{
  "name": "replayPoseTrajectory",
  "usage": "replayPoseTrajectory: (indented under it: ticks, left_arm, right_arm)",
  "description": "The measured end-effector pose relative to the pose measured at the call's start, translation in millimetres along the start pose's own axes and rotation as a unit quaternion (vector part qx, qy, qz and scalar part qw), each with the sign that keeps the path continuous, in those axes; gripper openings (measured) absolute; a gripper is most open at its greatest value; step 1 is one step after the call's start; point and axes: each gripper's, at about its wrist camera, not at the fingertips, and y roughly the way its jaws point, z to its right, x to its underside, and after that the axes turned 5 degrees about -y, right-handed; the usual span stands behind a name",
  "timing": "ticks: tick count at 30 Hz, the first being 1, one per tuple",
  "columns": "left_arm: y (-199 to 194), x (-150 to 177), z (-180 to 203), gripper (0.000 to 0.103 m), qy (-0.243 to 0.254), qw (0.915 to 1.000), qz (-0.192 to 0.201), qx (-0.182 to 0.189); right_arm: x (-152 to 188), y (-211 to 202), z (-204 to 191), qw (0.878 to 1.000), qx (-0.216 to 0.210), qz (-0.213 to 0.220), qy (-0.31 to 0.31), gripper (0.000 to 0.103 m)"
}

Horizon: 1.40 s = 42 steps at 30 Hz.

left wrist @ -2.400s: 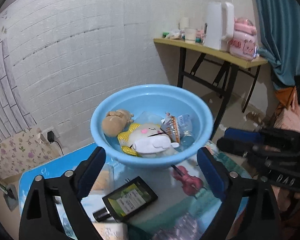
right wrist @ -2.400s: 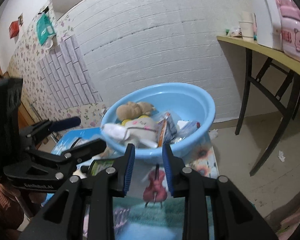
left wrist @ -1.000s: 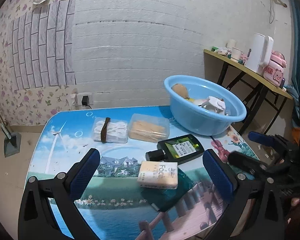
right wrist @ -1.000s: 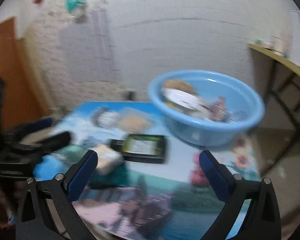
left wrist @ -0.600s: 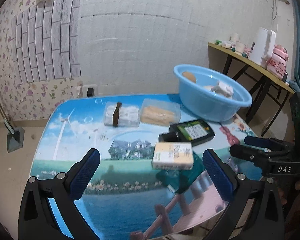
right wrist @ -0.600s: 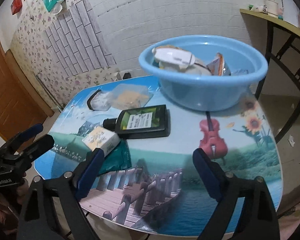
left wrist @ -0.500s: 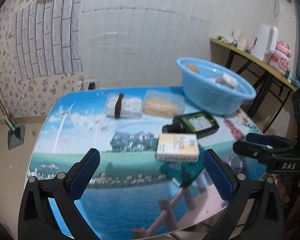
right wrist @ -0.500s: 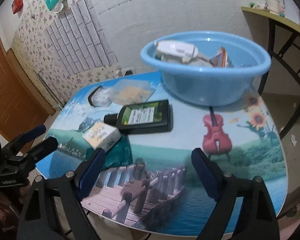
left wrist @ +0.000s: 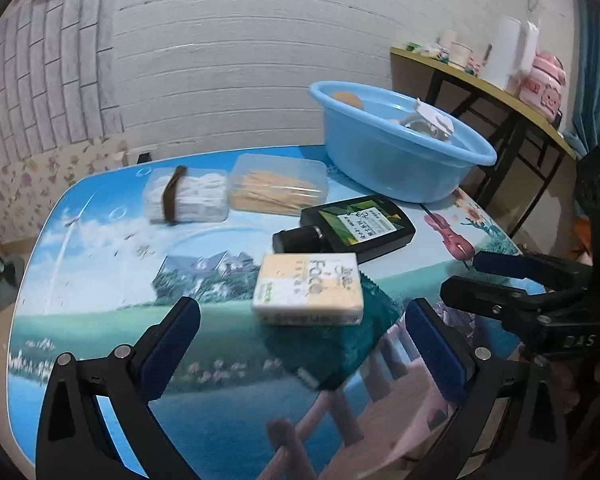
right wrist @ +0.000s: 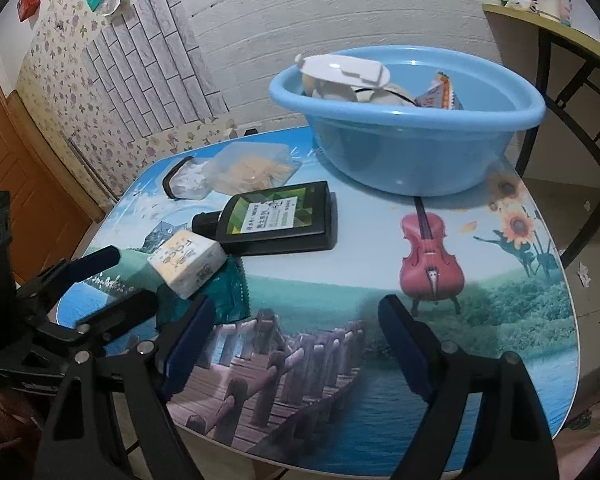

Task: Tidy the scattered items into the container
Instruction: 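Grasp the cream tissue box with the left tool while the right tool grasps the teal pouch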

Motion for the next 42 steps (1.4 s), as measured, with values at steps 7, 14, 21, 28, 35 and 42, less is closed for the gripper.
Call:
replayPoseTrajectory:
  ticks: [7, 14, 21, 28, 35, 42]
  left_arm:
    - [21, -9, 4, 0.103, 0.015, 0.9997, -0.020, -0.009]
    - [28, -10, 1, 0.091, 0.022, 0.9994, -0.026, 0.003]
    - [27, -9, -4, 0.062, 0.026, 0.9991, -0.026, 0.020]
    - [8, -8, -29, 0.062, -0.002, 0.9999, -0.014, 0.002]
    - [-6, 3, -54, 0.062, -0.011, 0.9995, -0.008, -0.027]
    - [-5, 13, -64, 0.062, -0.012, 0.9988, -0.021, -0.043]
  right_arm:
    - [-2, 6, 2, 1.000, -0.004, -0.006, 0.003, 0.083]
    - [-2, 10, 4, 1.000, 0.001, -0.011, -0.002, 0.083]
    - [-4, 12, -1, 1.000, -0.004, -0.013, -0.010, 0.083]
    - [-6, 15, -21, 0.999, -0.036, -0.015, -0.030, 0.083]
    - [-6, 33, -51, 0.996, -0.053, -0.034, -0.062, 0.083]
    - [-6, 49, -68, 0.994, -0.021, -0.042, -0.102, 0.083]
